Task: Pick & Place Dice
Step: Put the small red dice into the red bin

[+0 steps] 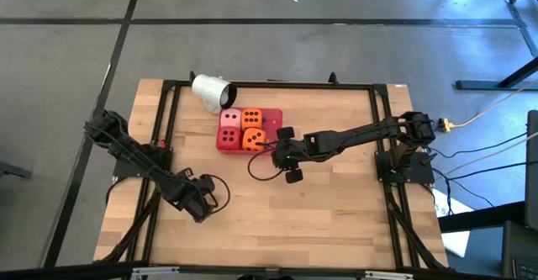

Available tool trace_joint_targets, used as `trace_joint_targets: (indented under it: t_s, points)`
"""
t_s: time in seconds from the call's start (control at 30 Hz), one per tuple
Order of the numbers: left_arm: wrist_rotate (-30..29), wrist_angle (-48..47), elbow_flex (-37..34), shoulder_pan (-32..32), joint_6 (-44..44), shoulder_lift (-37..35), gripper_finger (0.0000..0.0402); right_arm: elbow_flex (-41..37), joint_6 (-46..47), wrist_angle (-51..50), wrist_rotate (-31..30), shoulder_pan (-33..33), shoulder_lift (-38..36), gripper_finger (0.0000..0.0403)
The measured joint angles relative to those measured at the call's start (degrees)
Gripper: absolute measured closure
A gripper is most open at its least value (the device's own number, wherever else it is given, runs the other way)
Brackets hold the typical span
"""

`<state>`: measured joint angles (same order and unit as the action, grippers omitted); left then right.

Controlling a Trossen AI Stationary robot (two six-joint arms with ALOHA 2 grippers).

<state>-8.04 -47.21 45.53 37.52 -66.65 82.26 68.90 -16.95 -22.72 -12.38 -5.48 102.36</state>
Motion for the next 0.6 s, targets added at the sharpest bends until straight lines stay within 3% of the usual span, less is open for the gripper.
trace_joint_targets:
  t_s: [0.27,0.6]
  points:
    - [6.9,1.7,1.3,2.3,-0.2,0.0,0.0231,0.0,0.0,0.0,0.0,0.0,0.0,0.0231]
    - [2.9,2.4,1.3,5.3,-0.6,0.0,0.0231,0.0,0.0,0.0,0.0,0.0,0.0,0.0231]
